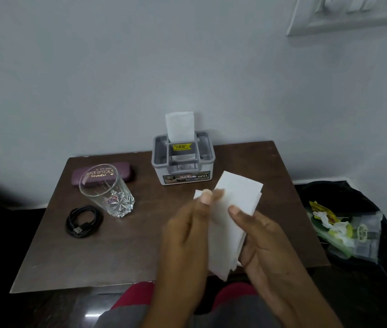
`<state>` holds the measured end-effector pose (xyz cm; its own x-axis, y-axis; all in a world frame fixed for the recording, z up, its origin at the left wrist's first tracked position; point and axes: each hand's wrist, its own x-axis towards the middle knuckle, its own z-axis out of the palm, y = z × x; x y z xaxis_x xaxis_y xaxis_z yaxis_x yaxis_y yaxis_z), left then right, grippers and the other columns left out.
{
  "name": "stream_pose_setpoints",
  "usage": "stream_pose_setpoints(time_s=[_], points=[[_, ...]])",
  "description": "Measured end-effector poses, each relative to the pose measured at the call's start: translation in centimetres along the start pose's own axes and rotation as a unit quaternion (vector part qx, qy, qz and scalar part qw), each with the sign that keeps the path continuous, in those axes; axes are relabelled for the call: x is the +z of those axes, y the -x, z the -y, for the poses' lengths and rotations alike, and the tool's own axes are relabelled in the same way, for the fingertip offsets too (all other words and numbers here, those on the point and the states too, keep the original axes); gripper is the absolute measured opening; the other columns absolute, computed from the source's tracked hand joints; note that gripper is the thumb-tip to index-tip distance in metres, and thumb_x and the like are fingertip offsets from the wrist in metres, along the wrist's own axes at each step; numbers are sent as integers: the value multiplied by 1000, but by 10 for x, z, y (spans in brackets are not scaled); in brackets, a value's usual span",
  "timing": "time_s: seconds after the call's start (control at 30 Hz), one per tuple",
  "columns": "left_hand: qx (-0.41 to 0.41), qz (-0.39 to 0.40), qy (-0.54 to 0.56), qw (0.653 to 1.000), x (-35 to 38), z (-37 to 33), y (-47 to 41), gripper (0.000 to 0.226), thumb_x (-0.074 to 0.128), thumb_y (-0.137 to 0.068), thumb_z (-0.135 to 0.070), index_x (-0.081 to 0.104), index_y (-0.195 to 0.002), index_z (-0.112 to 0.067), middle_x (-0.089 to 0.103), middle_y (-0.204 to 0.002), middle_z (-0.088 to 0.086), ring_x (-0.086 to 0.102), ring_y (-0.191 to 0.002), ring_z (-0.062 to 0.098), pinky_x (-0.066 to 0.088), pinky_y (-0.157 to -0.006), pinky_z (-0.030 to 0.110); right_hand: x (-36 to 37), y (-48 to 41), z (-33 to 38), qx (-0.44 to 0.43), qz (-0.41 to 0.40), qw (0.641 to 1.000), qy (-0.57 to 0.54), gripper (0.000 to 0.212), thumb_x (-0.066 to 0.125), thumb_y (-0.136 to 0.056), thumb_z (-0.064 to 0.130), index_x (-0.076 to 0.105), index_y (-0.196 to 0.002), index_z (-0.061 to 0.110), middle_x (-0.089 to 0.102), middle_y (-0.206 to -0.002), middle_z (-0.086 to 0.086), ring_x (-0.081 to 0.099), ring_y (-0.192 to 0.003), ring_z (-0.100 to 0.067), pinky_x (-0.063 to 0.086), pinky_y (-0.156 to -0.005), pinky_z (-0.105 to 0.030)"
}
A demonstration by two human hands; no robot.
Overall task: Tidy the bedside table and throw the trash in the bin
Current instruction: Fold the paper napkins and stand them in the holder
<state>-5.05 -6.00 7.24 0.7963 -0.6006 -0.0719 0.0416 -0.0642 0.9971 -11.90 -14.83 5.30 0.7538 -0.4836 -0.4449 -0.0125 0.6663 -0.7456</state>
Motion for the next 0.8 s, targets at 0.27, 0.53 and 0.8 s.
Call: stream_pose_setpoints(time_s=[0.27,0.53,0.8], points=[[-286,181,99,936,-26,3,-24,46,64,-79,-49,70,-108,-14,71,-109,14,68,-100,29,53,-91,43,-4,0,0,132,29,991,4,53,69,-67,28,63,-114,6,72,-104,-17,69,-96,-34,57,-82,-44],[-201,110,127,965,-28,-2,-34,24,60,-85,-28,74,-97,-13,75,-98,8,71,-87,17,57,-82,33,-14,8,-11,131,97,969,185,37,72,-56,29,71,-91,17,76,-92,0,73,-86,-17,58,-75,-32],[-163,136,103,972,-43,-4,-61,62,43,-79,-60,59,-122,-19,71,-114,1,67,-106,14,55,-88,28,-11,1,-10,116,74,975,173,41,76,-55,32,72,-92,16,76,-92,0,73,-84,-18,59,-69,-30]])
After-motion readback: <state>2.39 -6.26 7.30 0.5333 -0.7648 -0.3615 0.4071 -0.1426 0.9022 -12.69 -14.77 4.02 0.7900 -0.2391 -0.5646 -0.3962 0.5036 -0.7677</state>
